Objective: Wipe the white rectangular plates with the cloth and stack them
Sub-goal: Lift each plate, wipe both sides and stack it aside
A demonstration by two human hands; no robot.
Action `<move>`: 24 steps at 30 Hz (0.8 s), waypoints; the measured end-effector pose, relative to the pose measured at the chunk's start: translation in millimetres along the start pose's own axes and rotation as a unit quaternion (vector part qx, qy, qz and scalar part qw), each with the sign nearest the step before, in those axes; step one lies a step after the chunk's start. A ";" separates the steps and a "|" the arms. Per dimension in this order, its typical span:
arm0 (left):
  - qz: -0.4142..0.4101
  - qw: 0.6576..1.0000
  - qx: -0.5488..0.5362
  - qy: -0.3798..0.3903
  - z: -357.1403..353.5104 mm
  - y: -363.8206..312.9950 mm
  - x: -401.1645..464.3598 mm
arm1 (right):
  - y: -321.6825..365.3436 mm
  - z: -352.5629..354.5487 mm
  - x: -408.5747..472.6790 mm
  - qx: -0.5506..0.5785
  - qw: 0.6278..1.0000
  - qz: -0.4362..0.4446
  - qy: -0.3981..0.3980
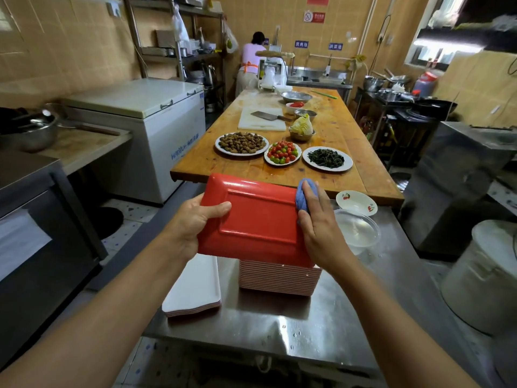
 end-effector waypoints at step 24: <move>0.203 0.955 -0.217 -0.023 -28.1 63.6 -22.9 | 80.1 -68.7 -67.5 -0.094 0.986 0.136 0.002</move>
Point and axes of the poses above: each hand's wrist, its own x-axis towards the middle knuckle, its own z-axis out of the back of the hand, y = z × x, the point moved 10 cm from there along x, towards the middle knuckle, and after that the axes turned 9 degrees about -y, right-handed, at the moved point
